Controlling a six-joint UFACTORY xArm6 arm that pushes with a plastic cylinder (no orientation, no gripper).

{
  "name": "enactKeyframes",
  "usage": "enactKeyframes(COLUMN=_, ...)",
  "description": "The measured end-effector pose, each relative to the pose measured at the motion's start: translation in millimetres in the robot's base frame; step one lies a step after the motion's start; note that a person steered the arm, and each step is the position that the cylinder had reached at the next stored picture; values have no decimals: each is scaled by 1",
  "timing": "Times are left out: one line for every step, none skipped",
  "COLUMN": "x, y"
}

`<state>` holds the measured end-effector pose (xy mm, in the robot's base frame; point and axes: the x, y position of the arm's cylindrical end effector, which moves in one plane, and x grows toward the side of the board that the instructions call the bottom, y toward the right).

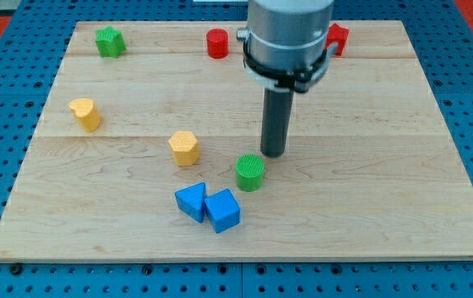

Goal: Move the yellow hexagon to the green circle

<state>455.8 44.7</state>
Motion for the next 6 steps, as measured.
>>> enactKeyframes(x=-32, y=-58)
enactKeyframes(x=-29, y=-140)
enactKeyframes(x=4, y=-152)
enactKeyframes(x=14, y=-114)
enactKeyframes(x=9, y=-43)
enactKeyframes(x=8, y=1)
